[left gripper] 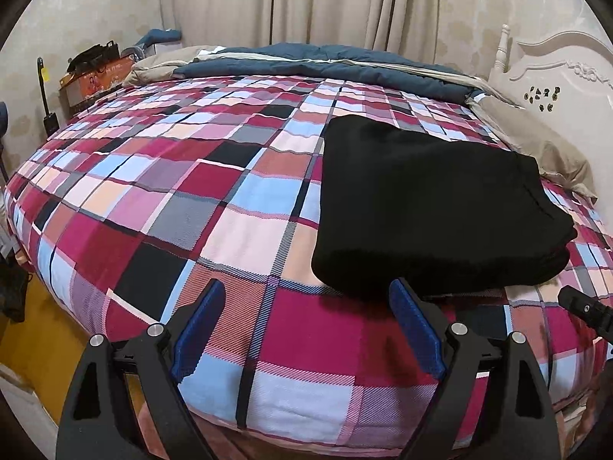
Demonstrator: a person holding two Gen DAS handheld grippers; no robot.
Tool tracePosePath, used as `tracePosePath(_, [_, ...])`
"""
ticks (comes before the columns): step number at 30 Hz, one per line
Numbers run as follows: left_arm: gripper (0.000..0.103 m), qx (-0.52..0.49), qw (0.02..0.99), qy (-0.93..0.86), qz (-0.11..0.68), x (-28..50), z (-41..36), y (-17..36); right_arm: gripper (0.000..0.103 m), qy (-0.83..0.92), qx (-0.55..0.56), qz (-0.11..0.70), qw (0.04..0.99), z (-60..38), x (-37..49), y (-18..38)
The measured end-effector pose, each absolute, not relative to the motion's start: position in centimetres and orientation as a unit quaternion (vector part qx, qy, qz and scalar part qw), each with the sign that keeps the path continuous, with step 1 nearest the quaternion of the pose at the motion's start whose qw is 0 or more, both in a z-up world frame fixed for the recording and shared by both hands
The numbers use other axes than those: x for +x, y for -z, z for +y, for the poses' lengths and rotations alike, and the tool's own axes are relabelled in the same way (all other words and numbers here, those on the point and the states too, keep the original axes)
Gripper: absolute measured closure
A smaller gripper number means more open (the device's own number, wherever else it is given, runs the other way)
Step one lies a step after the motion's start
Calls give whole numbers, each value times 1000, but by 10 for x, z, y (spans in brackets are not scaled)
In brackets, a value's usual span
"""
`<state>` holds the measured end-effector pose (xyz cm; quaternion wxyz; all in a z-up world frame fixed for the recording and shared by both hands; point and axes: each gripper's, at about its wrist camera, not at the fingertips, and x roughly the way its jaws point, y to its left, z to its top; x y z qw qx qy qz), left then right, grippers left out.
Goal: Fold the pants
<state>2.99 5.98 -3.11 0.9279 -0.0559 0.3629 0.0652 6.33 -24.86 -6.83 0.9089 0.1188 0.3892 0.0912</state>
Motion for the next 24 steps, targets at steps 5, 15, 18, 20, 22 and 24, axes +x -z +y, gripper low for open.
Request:
tracePosePath(5, [17,-58,927,-61,365,29,59,31,12,-90,119,391,908,-248,63,68])
tracePosePath(15, [17,-56,929,-43,363,29,52,28,12,-91,119,394,907,-247,63,70])
tracePosePath(18, [17,-54,928,-41,366,29,50,29,12,-91,119,395,906,-247,62,71])
tracePosePath(20, [17,-50,925,-42,373,30,49,30,12,-91,119,397,905,-247,62,72])
tracePosePath(22, [17,-48,925,-43,374,31,48,31,12,-92,120,399,905,-247,63,73])
tracePosePath(24, [17,-44,926,-43,374,30,47,31,12,-92,121,401,903,-247,64,75])
